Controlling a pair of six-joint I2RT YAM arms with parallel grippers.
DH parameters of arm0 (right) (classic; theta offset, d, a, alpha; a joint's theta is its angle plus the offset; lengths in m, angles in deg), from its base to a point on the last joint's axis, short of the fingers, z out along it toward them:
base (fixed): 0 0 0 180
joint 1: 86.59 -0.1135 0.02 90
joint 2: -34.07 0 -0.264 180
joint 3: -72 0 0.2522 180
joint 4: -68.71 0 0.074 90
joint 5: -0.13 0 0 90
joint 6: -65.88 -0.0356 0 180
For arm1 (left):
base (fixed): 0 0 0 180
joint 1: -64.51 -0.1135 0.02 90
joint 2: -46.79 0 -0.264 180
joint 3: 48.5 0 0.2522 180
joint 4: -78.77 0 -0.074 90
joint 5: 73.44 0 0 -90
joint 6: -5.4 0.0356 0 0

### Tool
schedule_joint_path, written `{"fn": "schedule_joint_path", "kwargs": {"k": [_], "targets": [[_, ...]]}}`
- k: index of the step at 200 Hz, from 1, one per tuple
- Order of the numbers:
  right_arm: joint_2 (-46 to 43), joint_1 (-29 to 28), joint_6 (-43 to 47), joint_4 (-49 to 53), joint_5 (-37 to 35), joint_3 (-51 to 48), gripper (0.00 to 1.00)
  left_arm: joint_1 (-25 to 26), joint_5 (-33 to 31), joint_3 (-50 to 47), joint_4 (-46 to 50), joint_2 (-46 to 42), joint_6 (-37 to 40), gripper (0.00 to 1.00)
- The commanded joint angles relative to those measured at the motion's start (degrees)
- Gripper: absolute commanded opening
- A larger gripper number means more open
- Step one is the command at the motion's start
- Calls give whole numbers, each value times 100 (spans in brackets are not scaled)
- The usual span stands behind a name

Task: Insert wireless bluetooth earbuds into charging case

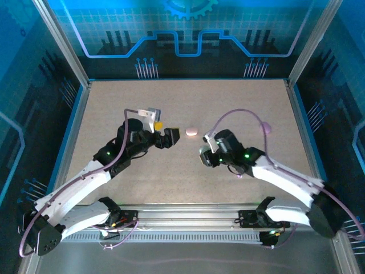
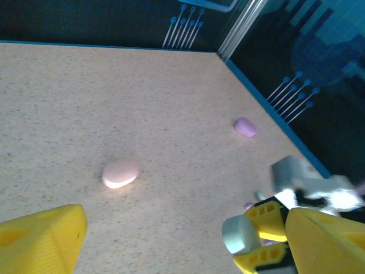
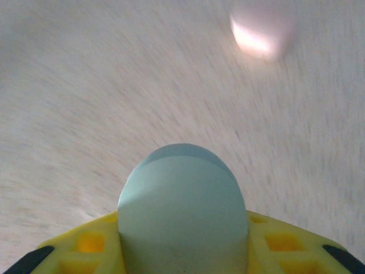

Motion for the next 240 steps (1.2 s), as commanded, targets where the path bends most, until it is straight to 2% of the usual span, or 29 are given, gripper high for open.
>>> {"fn": "schedule_joint_path", "kwargs": {"k": [1, 26, 44, 58, 102, 193, 211, 240], "targets": [[-809, -104, 1291, -1166, 1008, -336, 28, -59, 778, 356, -4, 55, -323, 89], [-1316, -110, 2167, -1414, 1225, -331, 28, -40, 1842, 556, -365, 233, -528, 84], [-1313, -112, 2510, -1263, 1233, -70, 28, -39, 2618, 717, -590, 461, -776, 78], [-1241, -111, 2632, -1197, 1169, 100, 28, 26, 2930, 848, -556, 668, -850, 73], [-1159, -122, 2647, -1550, 1036, 170, 28, 323, 2872, 1039, -198, 983, -728, 68], [-1167, -157, 2596, -1777, 648, 164, 29, 557, 2717, 1509, 341, 1644, -716, 56], [-1167, -171, 2581, -1816, 594, 172, 29, 593, 2638, 1576, 468, 1723, -694, 48], [-1222, -191, 2573, -1879, 401, 137, 31, 594, 2437, 1608, 532, 1677, -774, 28]]}}
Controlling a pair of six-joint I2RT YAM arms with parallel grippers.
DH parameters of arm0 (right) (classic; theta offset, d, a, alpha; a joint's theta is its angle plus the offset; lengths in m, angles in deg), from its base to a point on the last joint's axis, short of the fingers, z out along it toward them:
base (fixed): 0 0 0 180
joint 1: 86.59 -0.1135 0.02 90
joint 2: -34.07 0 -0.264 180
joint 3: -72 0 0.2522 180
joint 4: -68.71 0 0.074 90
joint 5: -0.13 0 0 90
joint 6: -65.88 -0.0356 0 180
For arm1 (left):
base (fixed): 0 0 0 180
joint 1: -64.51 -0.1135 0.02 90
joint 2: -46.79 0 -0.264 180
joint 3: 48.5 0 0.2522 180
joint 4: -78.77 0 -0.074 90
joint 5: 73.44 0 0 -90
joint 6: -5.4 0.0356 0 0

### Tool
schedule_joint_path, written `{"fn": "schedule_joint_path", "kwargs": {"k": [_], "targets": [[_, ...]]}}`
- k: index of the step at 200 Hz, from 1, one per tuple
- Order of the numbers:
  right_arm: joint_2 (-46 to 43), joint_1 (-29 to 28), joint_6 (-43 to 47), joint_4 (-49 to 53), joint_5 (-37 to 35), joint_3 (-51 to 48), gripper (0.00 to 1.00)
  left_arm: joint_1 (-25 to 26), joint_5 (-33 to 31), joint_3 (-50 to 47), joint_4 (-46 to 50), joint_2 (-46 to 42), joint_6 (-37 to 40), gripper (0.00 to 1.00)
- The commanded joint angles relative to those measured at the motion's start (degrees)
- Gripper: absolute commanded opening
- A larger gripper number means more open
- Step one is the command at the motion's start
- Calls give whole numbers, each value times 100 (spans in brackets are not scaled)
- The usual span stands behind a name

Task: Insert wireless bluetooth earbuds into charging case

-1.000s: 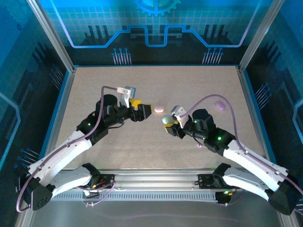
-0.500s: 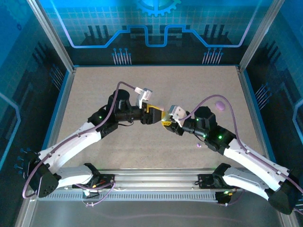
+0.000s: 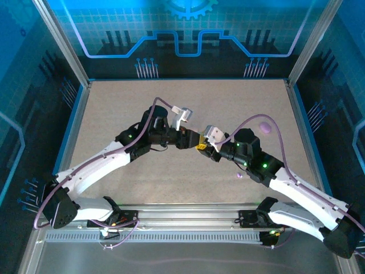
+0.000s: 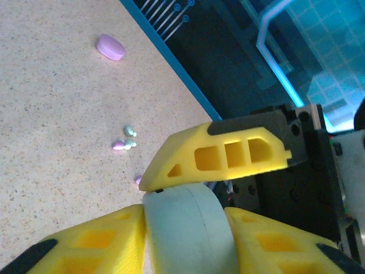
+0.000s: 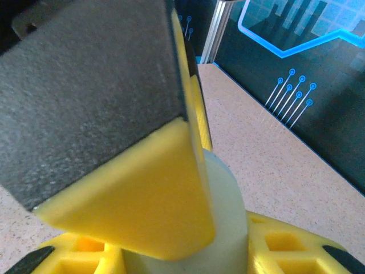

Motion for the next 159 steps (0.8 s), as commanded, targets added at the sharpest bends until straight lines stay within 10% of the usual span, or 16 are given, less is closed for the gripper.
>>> {"fn": "schedule_joint_path", "kwargs": {"k": [1, 42, 159], "targets": [[-102, -104, 20, -403, -236, 137, 32, 27, -148, 216, 217, -5, -103, 27], [-452, -92, 456, -740, -368, -370, 53, 10, -454, 163, -34, -335, -1009, 15], [-566, 694, 91, -1740, 1175, -549, 57, -38, 216, -92, -615, -506, -1930, 13]]}}
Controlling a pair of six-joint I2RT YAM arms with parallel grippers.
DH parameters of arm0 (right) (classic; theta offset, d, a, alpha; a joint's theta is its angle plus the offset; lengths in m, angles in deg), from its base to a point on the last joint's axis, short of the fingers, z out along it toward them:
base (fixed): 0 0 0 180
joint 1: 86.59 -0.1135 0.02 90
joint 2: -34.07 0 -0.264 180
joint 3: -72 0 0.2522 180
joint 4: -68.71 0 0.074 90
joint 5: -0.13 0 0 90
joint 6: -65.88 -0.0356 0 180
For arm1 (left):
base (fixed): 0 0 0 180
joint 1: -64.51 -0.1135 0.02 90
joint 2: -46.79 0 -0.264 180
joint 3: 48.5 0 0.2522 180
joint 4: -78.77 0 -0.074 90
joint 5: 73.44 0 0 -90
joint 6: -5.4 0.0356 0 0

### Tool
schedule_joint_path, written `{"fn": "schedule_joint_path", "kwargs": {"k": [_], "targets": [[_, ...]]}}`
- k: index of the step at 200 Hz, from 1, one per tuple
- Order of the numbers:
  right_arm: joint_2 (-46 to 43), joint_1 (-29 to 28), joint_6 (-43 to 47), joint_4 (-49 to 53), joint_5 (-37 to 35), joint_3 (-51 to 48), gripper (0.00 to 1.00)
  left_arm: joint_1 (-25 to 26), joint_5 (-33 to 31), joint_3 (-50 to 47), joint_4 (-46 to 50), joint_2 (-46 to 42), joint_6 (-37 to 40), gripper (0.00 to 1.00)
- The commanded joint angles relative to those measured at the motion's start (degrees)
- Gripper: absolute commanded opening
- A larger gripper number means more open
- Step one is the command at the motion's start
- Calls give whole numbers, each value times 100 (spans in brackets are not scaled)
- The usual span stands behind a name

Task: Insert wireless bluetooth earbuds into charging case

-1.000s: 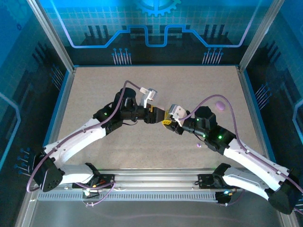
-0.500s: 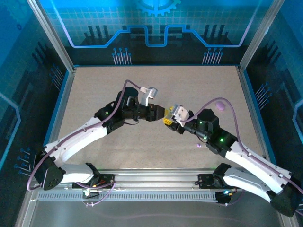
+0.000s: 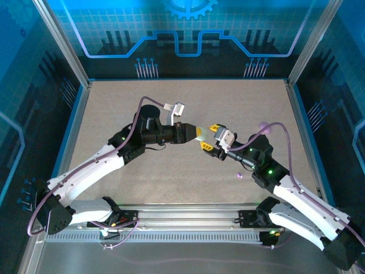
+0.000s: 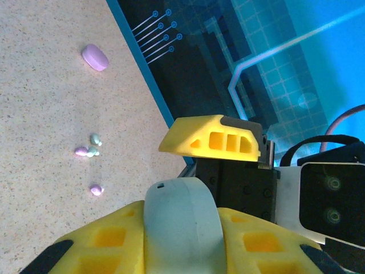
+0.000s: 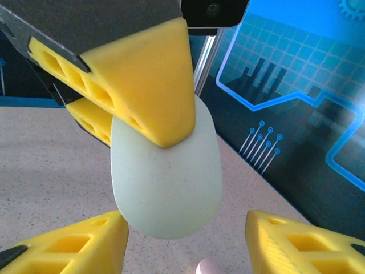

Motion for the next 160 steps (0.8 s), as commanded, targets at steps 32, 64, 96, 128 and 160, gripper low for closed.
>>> {"fn": "schedule_joint_path", "kwargs": {"k": [32, 64, 96, 128, 160], "targets": [[232, 123, -253, -430, 526, 308, 52, -26, 443, -30, -289, -60, -202, 13], [189, 149, -322, -580, 528, 299, 51, -60, 395, -16, -167, -110, -130, 13], [135, 158, -252, -591, 415, 275, 54, -112, 364, -26, -152, -116, -174, 13], [115, 165, -269, -704, 385, 204, 53, -123, 359, -34, -163, -87, -211, 13], [123, 171, -269, -702, 406, 185, 50, -158, 309, -53, -138, -85, -227, 12]]}}
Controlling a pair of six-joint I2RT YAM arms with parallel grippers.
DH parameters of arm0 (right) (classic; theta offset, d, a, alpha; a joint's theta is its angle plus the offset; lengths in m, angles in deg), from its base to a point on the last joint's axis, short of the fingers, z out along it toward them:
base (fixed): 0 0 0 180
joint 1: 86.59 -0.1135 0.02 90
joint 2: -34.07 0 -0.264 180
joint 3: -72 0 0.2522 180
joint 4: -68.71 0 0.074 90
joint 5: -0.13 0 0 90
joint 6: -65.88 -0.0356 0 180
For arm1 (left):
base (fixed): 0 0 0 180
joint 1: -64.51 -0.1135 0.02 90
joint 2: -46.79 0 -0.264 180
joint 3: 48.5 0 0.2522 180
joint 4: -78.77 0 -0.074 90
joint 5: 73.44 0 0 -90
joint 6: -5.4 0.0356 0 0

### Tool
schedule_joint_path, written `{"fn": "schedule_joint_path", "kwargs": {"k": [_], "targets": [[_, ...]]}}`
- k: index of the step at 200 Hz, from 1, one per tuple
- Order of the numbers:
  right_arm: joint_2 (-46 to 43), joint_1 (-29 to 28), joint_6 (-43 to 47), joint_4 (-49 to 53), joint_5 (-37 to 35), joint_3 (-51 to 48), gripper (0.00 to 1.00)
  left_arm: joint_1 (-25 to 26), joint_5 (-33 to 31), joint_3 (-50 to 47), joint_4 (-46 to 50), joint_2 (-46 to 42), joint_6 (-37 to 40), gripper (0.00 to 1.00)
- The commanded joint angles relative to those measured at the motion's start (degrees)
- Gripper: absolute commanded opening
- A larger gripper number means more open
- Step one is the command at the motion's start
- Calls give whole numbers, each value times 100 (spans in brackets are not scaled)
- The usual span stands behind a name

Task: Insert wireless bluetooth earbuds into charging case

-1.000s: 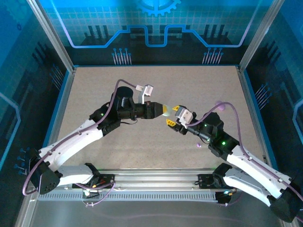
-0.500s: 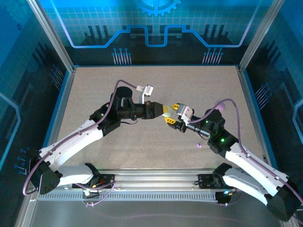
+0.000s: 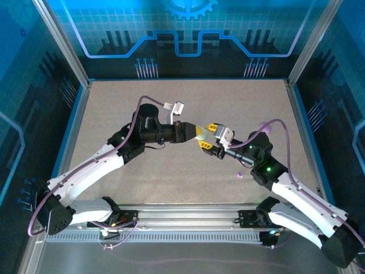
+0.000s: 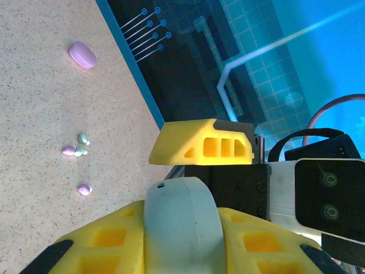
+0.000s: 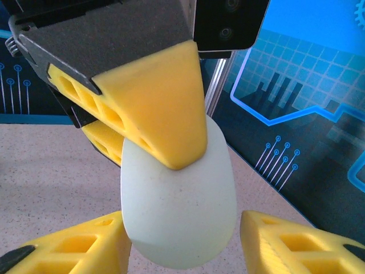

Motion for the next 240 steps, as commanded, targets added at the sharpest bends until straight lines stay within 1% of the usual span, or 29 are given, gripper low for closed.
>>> {"fn": "schedule_joint_path", "kwargs": {"k": [1, 9, 19, 32, 60, 87, 106, 122, 130, 136, 148, 153, 162, 176, 197, 218, 228, 240], "targets": [[-94, 81, -33, -381, -53, 83, 50, -64, 70, -52, -6, -86, -81, 12], [-90, 94, -33, -367, -3, 84, 48, -66, 88, -43, -3, -79, -81, 12], [-79, 101, -55, -397, 72, 83, 48, -66, 84, -27, 28, -65, -81, 12], [-80, 110, -115, -479, 146, 67, 51, -64, 92, -18, 47, -44, -85, 12], [-47, 118, -165, -550, 142, 75, 53, -70, 112, 1, 53, -17, -90, 12], [28, 125, -174, -519, 256, 136, 50, -76, 167, -2, 6, 12, -119, 12], [118, 127, -165, -379, 345, 207, 46, -70, 151, -11, -3, 5, -141, 12], [126, 130, -204, -457, 312, 160, 43, -69, 188, -17, -52, -8, -134, 13], [110, 132, -235, -482, 308, 143, 40, -69, 181, -17, -41, -21, -108, 15], [98, 135, -242, -472, 315, 136, 38, -74, 155, -24, -30, -27, -74, 19], [64, 167, -308, -372, 417, 152, 34, -69, 76, -34, 27, -67, 60, 34], [62, 200, -363, -300, 487, 181, 34, -68, 43, -34, 43, -84, 132, 38], [61, 253, -451, -118, 678, 250, 33, -70, 17, -34, 72, -115, 347, 44], [78, 341, -599, 277, 1008, 378, 32, -69, -31, -45, 119, -202, 897, 60], [229, 546, -908, 756, 1622, 626, 32, -75, -122, -158, 136, -401, 1968, 70], [464, 767, -1207, 1163, 2198, 946, 30, -73, -124, -485, -143, -675, 3180, 74], [567, 833, -1286, 1283, 2444, 1089, 30, -76, -95, -754, -468, -835, 3751, 75], [676, 865, -1287, 1402, 2707, 1230, 30, -69, -169, -1119, -984, -1021, 4220, 76]]}}
